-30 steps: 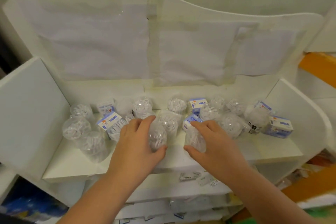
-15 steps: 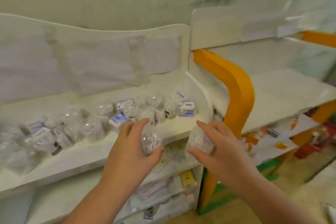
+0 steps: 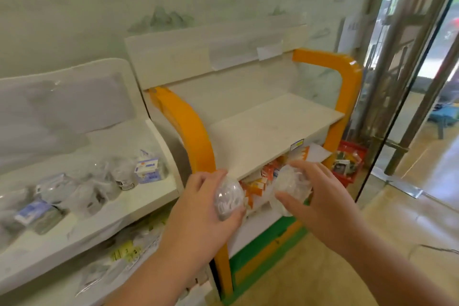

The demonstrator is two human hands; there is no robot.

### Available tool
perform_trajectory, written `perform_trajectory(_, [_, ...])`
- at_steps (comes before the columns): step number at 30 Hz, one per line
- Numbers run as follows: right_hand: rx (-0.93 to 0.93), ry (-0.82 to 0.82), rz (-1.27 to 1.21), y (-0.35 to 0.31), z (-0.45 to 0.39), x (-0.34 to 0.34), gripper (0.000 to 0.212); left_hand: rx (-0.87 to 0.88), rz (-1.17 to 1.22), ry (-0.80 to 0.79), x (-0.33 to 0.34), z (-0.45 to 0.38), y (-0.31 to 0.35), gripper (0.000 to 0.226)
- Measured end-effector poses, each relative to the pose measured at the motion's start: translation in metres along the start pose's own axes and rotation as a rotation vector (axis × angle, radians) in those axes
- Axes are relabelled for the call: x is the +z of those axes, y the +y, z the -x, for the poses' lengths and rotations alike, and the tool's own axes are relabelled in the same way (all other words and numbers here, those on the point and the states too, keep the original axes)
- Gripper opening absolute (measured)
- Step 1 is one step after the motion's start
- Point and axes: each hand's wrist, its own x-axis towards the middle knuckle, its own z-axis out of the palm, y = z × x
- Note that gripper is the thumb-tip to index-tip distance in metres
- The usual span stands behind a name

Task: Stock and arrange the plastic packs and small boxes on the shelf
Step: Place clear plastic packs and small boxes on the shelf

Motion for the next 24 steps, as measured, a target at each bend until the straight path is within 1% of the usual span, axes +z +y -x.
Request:
perform_trajectory(4, [0.055,-0.007,0.004,0.034,-0.025,-0.007,0.062,-0.019,0.017,-0.009,0.039,-0.041,0.002,0.075])
perform_trajectory(9, [0.086,-0.041,0.068,0.089,-0.076,-0.006,0.069,-0.064,0.042,0.020,0.093,-0.107,-0.007,0.073])
perform_trajectory(16, [0.035,-0.076,0.135,0.127,-0.178,-0.010,0.066,-0.122,0.004,0.041,0.153,-0.205,-0.024,0.072])
perform_trajectory(18, [0.021,-0.084,0.112,0.135,-0.205,-0.009,0.065,-0.151,-0.007,0.065,0.166,-0.227,-0.027,0.072])
perform_trajectory(22, [-0.025,-0.149,0.039,0.150,-0.258,0.008,0.063,-0.234,-0.028,0.157,0.186,-0.262,-0.041,0.072])
perform_trajectory(24, [-0.046,-0.179,-0.026,0.160,-0.286,0.017,0.060,-0.259,-0.055,0.177,0.194,-0.279,-0.049,0.073])
